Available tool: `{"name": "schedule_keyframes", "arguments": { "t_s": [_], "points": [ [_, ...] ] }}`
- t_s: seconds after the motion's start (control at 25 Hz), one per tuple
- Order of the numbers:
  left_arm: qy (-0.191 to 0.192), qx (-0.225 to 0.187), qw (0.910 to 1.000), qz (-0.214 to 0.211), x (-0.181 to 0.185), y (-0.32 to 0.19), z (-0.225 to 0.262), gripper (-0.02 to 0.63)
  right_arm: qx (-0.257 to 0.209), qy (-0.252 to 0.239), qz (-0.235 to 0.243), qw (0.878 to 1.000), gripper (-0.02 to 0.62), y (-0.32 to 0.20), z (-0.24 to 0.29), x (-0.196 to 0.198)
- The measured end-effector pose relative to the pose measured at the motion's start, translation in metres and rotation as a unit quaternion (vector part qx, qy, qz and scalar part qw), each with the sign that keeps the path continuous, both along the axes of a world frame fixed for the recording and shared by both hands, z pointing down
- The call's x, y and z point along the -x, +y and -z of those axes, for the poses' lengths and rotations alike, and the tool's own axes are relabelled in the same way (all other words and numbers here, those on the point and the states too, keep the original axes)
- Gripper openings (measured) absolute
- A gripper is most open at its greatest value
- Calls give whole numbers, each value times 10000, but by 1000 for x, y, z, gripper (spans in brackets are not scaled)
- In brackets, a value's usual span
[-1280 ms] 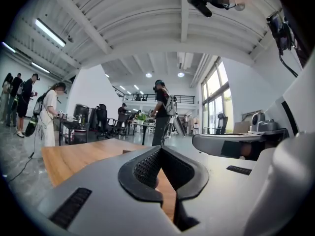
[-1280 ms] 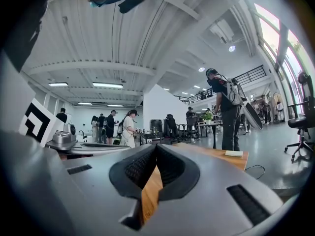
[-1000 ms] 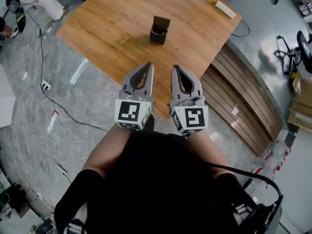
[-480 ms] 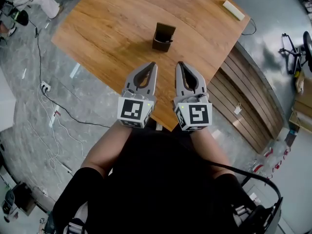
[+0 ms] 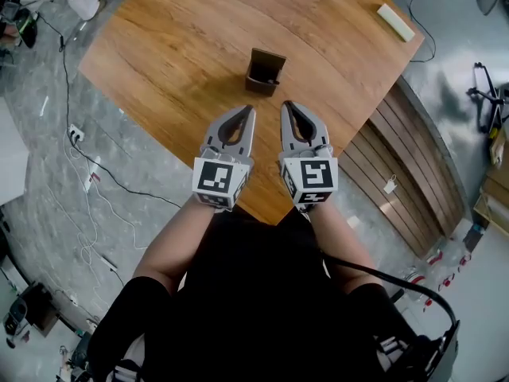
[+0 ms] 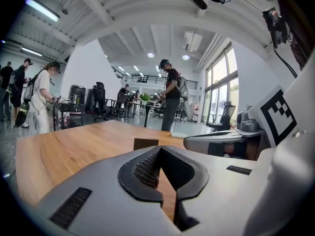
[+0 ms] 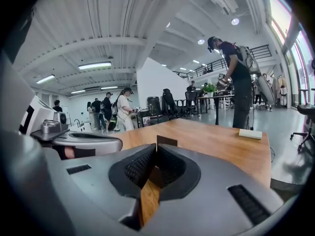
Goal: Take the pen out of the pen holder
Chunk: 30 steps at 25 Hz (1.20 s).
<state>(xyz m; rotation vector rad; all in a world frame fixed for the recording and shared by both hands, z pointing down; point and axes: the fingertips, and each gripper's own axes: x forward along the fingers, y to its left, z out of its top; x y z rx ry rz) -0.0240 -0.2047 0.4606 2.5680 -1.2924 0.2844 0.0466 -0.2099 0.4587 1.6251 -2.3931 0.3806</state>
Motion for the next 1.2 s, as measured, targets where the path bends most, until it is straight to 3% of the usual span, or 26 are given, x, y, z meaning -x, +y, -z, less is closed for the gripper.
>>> {"name": "schedule_keyframes", "arguments": {
  "t_s": [0.2,0.48,0.6,0.88,1.2],
  "points": [
    [-135,199,9997,-52,-8,-28,-26,0,488,111,253,9984,15,-26,-40,6],
    [-200,310,9993,28,-14,-65,-53,0,798,17,372,9961,26,-56,-69,5],
    [-213,396,9990,29,-15,-72,-63,0,865,-67,410,9954,60,-61,-76,6],
    [-268,574,9980,54,-10,-78,-80,0,972,167,425,9942,58,-69,-92,10],
    [-249,492,9984,100,-4,-75,-73,0,893,327,391,9947,41,-70,-87,10]
  ]
}}
